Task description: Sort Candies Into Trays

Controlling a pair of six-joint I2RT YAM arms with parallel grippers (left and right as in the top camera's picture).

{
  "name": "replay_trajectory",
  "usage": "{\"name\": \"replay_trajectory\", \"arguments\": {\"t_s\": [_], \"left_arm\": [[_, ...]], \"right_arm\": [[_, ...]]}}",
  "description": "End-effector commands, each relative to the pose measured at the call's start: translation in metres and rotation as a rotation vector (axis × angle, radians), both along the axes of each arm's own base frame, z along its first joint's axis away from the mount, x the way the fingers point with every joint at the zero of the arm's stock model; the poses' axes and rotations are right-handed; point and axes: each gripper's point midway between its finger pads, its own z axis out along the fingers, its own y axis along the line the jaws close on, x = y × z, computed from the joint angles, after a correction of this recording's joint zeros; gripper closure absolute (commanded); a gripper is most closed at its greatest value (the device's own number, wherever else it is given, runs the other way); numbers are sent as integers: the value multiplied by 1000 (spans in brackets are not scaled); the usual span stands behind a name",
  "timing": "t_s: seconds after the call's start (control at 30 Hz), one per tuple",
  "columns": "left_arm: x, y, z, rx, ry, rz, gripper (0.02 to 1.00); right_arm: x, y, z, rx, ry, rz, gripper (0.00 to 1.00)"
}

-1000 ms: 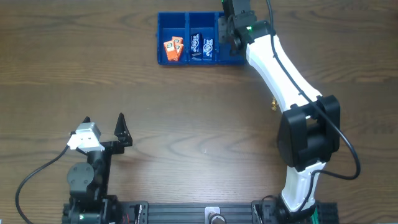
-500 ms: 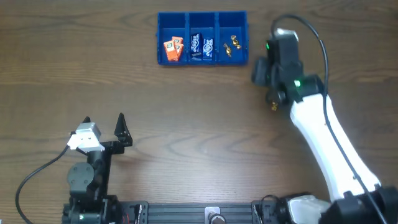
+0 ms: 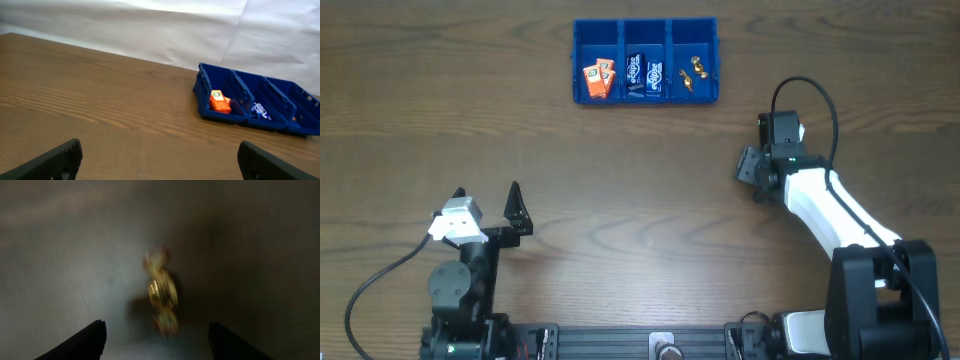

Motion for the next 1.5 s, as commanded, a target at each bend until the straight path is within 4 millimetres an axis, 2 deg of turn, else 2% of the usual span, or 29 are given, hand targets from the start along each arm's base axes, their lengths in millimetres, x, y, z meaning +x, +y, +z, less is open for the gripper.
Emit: {"name": "replay_trajectory", "arguments": {"t_s": [0.03, 0.2, 0.3, 0.4, 0.57, 0.67, 0.73, 0.83, 0.87, 0.9, 1.07, 1.1, 1.13, 1.23, 1.27, 1.33, 1.4, 1.43, 1.47, 1.5], "left_arm": [[-1, 4, -18, 18, 51, 18, 20], [-1, 4, -18, 18, 51, 18, 20], [-1, 4, -18, 18, 51, 18, 20], [-1, 4, -18, 18, 51, 18, 20], [-1, 4, -18, 18, 51, 18, 20], [-1, 4, -18, 18, 51, 18, 20], [-1, 4, -18, 18, 51, 18, 20], [-1, 4, -18, 18, 51, 18, 23], [-1, 4, -18, 18, 51, 18, 23], [-1, 4, -18, 18, 51, 18, 20], [-1, 4, -18, 18, 51, 18, 20], [-1, 4, -18, 18, 51, 18, 20], [-1, 4, -18, 18, 51, 18, 20], [-1, 4, -18, 18, 51, 18, 20], [-1, 4, -18, 18, 51, 18, 23], [-1, 4, -18, 18, 51, 18, 20], [-1, 4, -18, 18, 51, 18, 20], [-1, 4, -18, 18, 51, 18, 20], [-1, 4, -18, 18, 51, 18, 20], [-1, 4, -18, 18, 51, 18, 20]], "right_arm": [[7, -11, -5, -26, -13, -7, 321], [8, -15, -20, -91, 26, 94, 297], [17, -15, -17, -114, -2, 142, 283], [16, -15, -18, -123, 1, 162, 292], [13, -15, -29, -132, 37, 184, 308], [14, -15, -33, -132, 40, 184, 371], [15, -15, -32, -132, 37, 184, 457], [14, -15, -33, -131, 38, 184, 652], [14, -15, -33, -131, 38, 183, 761], [14, -15, -33, -129, 39, 184, 798], [9, 1, -31, -75, 45, 199, 833], [7, 17, -21, -49, 28, 228, 840], [4, 40, -1, -40, -10, 294, 840], [12, 101, 85, -52, -192, 448, 840], [20, 113, 109, -47, -232, 466, 840], [56, 121, 166, -73, -343, 437, 833], [105, 129, 214, -110, -451, 394, 822], [126, 133, 226, -130, -478, 400, 812], [143, 138, 231, -149, -490, 413, 803], [171, 140, 230, -178, -497, 399, 792]]}}
